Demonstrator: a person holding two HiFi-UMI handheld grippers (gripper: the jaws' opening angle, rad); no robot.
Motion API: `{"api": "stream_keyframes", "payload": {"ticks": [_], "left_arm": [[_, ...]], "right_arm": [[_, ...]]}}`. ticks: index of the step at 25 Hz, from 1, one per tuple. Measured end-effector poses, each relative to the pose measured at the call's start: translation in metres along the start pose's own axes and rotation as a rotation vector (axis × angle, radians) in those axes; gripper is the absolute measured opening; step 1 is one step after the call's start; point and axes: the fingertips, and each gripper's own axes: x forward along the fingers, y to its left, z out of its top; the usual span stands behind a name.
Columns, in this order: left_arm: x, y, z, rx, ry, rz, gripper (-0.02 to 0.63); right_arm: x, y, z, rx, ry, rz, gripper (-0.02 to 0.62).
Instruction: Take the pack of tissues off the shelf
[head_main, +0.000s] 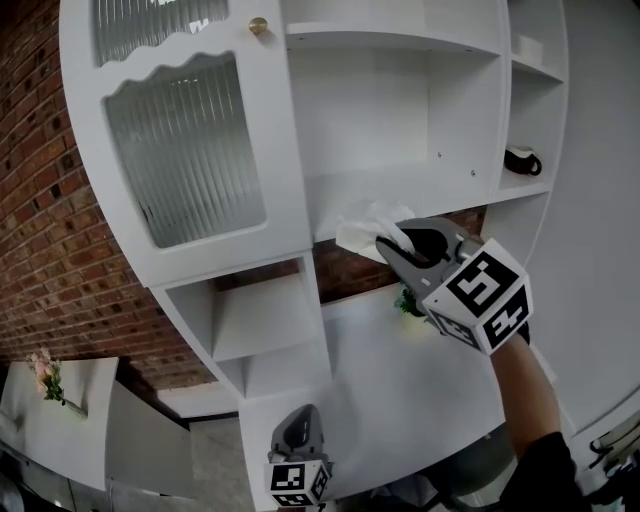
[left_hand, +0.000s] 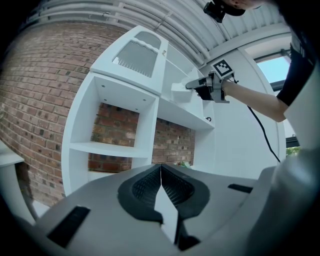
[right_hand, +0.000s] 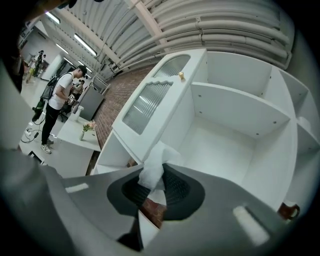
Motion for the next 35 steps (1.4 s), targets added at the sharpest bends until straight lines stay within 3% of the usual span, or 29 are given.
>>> {"api": "stream_keyframes", "payload": {"ticks": [14,24,35], "left_arm": [[-0.008,-0.007,-0.005,-0.005,0.009,-0.016,0.012],[-0.01,-0.013,-0.01,-0.003,0.022,-0.034,0.012],[-0.009,-0.019,-0.017,-0.012,0.037,-0.039,0.011]], "right_arm": [[-0.018,0.04,-0.019,0.004,0.006,0.016,0.041],[-0.01,0.078,-0.065,0.058,0.071,0.06,0.04],[-0.009,0.091,-0.112,0.078,0.145,0.048,0.04]]}}
